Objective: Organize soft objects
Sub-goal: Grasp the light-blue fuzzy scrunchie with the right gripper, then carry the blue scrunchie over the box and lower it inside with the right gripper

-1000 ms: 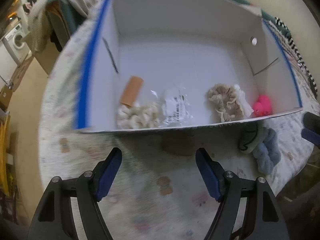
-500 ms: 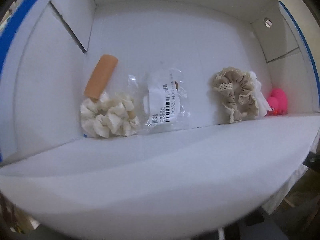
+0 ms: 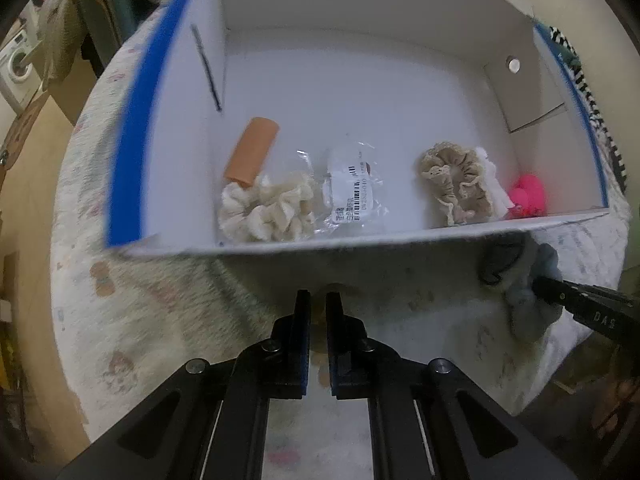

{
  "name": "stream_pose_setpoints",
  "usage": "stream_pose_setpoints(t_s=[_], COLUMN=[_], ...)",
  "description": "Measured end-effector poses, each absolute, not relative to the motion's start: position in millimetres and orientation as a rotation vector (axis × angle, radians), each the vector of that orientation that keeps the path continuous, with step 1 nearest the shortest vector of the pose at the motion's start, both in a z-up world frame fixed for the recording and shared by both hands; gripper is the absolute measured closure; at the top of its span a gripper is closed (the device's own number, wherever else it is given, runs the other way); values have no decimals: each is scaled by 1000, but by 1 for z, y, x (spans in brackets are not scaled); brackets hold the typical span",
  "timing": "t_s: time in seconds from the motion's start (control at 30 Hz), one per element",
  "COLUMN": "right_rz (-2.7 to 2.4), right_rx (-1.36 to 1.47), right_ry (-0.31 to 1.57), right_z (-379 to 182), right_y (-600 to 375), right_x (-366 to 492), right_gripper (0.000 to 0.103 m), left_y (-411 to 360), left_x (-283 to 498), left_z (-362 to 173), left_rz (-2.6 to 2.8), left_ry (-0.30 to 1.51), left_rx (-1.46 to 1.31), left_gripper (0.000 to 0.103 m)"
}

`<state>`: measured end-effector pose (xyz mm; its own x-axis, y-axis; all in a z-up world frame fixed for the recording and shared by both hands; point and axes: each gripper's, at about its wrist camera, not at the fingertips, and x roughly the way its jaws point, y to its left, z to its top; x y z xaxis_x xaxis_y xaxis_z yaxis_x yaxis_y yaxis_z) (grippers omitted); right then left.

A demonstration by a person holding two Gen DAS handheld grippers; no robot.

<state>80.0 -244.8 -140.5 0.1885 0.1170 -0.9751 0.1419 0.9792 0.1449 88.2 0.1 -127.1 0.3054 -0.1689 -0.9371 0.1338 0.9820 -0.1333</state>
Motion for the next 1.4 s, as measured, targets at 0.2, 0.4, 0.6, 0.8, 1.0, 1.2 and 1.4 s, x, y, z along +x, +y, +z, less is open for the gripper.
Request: stream_pose_setpoints(t_s=[0.2, 0.4, 0.6, 0.8, 1.0, 1.2, 1.4], right_rz=[74, 190, 250, 268, 259, 257, 251], right_rx=[245, 297, 322, 327, 346, 346, 397], right_ry=[1289, 1176, 1064, 966, 917, 925, 940], right_z=[-103, -53, -1, 38, 53, 44, 10], right_y=[-233, -224, -227, -230, -234, -230, -230], right_x=[52, 23, 24, 44, 70, 102, 127], right_gripper=[88, 89, 89, 89, 89, 89, 89], left_y=[27, 32, 23, 12, 0, -14, -23], left_x=[67, 42, 28, 50, 91, 127, 156], left_z=[-108, -60, -15, 12, 13, 1, -25], left_rz=[-192, -190, -241, -238, -207, -198, -183], left_ry=[1199, 1115, 1021, 960, 947, 966, 1002], left_rx=[-44, -49, -85, -88, -39, -14, -18], left_gripper=[96, 96, 96, 96, 96, 96, 96])
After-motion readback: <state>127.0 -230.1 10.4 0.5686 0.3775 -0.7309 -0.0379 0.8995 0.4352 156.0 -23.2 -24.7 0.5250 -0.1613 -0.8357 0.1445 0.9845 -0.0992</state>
